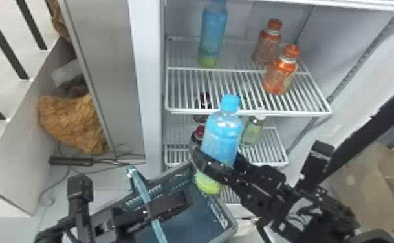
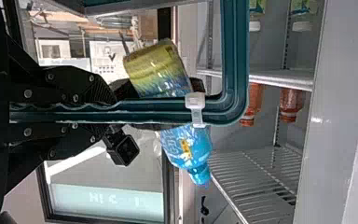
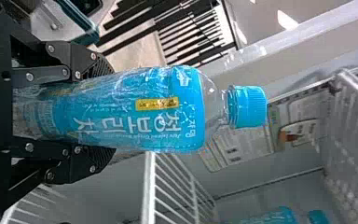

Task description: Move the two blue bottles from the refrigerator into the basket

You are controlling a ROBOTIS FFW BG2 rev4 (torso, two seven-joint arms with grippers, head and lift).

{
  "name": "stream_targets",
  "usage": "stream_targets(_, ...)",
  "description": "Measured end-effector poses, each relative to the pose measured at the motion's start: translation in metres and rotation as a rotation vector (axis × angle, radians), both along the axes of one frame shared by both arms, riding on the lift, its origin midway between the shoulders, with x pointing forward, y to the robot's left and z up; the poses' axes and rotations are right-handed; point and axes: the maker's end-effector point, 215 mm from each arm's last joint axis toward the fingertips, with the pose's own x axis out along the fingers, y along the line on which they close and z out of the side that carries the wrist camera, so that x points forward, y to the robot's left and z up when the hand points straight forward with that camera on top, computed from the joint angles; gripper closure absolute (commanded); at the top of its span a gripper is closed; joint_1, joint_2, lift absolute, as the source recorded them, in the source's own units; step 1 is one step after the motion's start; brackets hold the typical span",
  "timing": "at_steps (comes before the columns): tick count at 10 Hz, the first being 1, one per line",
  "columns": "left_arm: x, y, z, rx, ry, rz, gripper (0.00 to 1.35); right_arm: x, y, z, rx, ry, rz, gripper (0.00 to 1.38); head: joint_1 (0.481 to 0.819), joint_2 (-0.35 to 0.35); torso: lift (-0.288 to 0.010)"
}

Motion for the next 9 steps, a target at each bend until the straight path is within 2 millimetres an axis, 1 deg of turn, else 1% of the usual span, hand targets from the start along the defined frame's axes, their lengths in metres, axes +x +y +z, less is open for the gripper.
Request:
stream_targets(3, 0.001, 0.0, 0.001, -0.006, -0.001, 0.006, 1.2, -0.017, -0.001, -0.033, -0.009, 0.087, 0.014, 1.28, 0.695, -0.133, -0.01)
stream_targets(5, 0.003, 0.001, 0.003, -0.009, -0.004, 0.01, 1.2, -0.026, 0.003, -0.048, -0.003, 0.135, 0.034, 1.28, 0.695, -0.129, -0.01)
stream_targets(6, 0.003, 0.0, 0.003, -0.009, -0.005, 0.01, 1.2, -0.03, 0.008, -0.05, 0.012, 0.15, 0.047, 1.28, 0.695, -0.12, -0.01)
stream_targets(9, 0.003, -0.001, 0.002, -0.009, -0.002, 0.007, 1.2, -0.035, 0.02, -0.045, 0.046, 0.159, 0.075, 1.28, 0.695, -0.1, -0.01)
